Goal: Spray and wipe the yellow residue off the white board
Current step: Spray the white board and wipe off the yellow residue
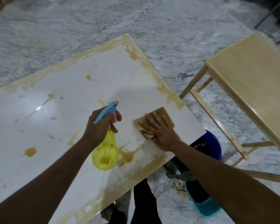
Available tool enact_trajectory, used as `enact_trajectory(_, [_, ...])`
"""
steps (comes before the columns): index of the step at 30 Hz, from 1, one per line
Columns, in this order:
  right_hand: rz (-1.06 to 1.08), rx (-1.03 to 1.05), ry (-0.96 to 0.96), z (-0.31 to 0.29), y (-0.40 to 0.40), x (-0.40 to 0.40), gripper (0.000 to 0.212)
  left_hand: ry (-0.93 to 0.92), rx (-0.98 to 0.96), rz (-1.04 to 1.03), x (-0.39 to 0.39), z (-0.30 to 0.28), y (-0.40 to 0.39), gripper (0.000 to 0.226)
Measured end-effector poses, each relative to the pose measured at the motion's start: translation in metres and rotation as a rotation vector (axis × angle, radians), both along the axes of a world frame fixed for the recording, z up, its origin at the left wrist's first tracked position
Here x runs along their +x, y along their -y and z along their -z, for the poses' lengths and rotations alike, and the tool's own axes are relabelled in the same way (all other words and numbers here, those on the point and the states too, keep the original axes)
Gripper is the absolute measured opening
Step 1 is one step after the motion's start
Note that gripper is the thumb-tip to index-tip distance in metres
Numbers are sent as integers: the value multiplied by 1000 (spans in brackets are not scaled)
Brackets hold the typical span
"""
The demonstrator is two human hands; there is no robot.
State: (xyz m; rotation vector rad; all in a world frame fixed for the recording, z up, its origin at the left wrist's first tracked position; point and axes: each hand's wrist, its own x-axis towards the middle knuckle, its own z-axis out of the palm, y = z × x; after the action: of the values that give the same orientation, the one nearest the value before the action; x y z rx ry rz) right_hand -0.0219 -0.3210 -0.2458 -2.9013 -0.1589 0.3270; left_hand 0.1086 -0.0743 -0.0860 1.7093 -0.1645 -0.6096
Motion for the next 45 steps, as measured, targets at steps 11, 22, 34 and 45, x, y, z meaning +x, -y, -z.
enact_trajectory(11, [264,445,-263,-32,-10,-92,63,-22,-3,51,-43,-4,-20,36])
enact_trajectory(22, [1247,1487,-77,-106,1,11,48,-27,-4,-34,-32,-8,-58,51])
enact_trajectory(34, [1005,1479,-149,-109,-27,260,51,12,18,-299,78,-14,-78,33])
enact_trajectory(45, [581,597,91,-55,-66,438,74,5,-42,-467,161,3,-70,38])
